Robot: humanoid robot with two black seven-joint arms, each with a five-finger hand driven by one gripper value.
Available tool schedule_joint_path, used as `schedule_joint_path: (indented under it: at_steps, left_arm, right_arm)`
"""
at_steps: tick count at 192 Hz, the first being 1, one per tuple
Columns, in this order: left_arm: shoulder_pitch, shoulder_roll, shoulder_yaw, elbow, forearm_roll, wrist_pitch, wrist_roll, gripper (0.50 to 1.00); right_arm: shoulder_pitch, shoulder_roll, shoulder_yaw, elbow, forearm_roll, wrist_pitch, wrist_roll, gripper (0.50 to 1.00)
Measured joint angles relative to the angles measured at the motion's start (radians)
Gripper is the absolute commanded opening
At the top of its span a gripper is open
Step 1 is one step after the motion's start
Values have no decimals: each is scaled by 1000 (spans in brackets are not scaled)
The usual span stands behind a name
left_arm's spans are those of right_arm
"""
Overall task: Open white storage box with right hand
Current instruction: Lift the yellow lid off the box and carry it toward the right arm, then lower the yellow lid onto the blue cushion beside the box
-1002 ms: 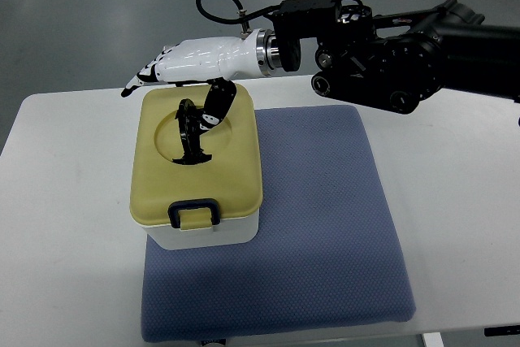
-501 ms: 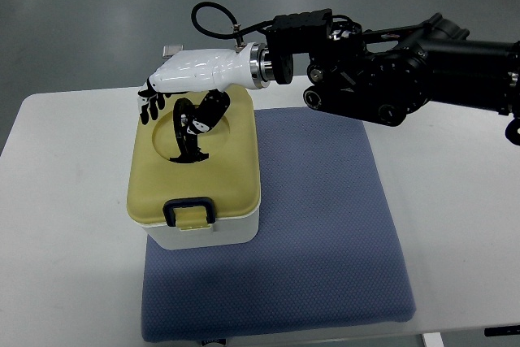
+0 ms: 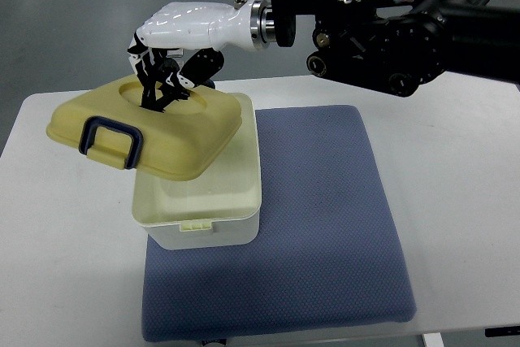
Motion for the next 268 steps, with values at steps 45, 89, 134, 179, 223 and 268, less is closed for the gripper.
schedule_joint_path:
  at_steps: [45,89,134,179,223,268]
  left_arm:
    - [0,0,0,0,0,0,0,1000]
    - [0,0,3,-1,0,0,0,1000]
    - [0,0,6,-1,0,0,0,1000]
    - [0,0,9,-1,1,0,37,1000]
    - [0,0,10,-2,1,-1,49,1000]
    - [0,0,11,-2,2,0,49,1000]
  right_arm:
    - [66,-170,26,83,1,106,16,500]
    - [76,-394,28,164,-12,210,39,500]
    - [2,-571,5,174,-49,235,64,500]
    - [-172,-677,2,148,-172,201,84,500]
    - [-307,-682,0,140,-180,107,87,500]
    - [-374,-635,2,134,-180,49,79,500]
